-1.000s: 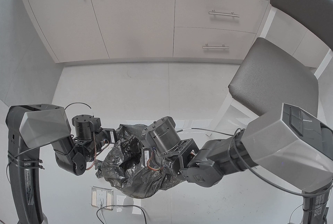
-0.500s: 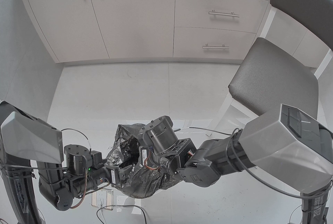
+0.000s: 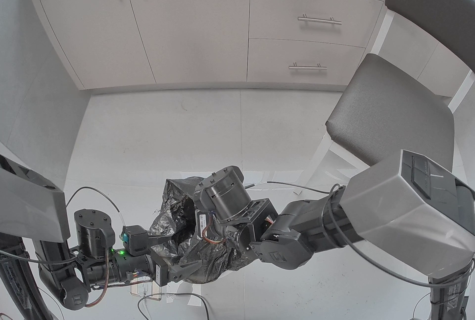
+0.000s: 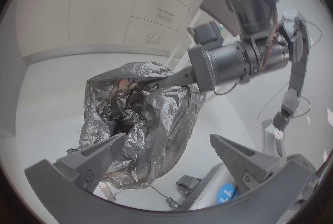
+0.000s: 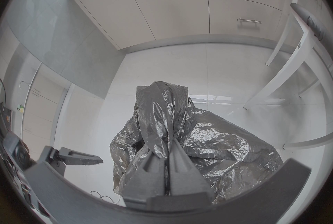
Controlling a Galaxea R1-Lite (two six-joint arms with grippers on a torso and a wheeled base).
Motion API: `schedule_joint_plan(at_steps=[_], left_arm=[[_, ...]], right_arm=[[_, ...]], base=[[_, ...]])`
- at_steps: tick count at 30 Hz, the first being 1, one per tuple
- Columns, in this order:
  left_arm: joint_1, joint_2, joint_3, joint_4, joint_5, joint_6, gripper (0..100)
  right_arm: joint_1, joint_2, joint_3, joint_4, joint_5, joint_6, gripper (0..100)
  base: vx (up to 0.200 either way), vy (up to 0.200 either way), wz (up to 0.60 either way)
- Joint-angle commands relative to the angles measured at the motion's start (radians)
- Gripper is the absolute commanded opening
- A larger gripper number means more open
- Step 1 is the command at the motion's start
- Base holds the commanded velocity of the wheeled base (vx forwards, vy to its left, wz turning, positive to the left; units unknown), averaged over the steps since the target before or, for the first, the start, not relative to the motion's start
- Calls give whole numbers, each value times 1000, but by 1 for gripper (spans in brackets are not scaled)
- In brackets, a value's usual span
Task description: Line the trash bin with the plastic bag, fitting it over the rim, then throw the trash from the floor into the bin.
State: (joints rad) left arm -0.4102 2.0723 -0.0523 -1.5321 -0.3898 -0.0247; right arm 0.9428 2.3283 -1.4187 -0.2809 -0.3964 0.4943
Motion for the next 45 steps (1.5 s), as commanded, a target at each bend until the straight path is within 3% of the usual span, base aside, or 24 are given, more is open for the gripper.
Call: schedule_joint_plan(at_steps=[1,7,12,19,24,29,30,45], left_arm=[[-24,84,-20,0,-15,43,100],[-25,124,-78,0,-9,31,100],[-90,84,-136,0,131,-106,100],[-130,103,-218,0,160,-118,100],[-168,106,-253,0,233,-150,100],[-176,114,-253,0,236,-178,100],[-176,118,-254,1,236,-181,0],[-177,130,-247,0,238,-184,0]], right_arm=[[4,-3,0,-1,-9,3,0],[13,-4,-3,-9,-12,1,0],[19,-12,-5,-9,-12,1,0],[22,-12,-2,-9,-12,3,0],[22,-12,-3,-9,-12,3,0],[21,-12,-3,-9,-12,4,0],[22,-12,-3,-9,-12,4,0],[21,-12,-11,-11,-18,12,0]], base=[[0,0,0],[0,0,0],[0,0,0],[0,0,0],[0,0,0],[0,0,0],[0,0,0],[0,0,0]])
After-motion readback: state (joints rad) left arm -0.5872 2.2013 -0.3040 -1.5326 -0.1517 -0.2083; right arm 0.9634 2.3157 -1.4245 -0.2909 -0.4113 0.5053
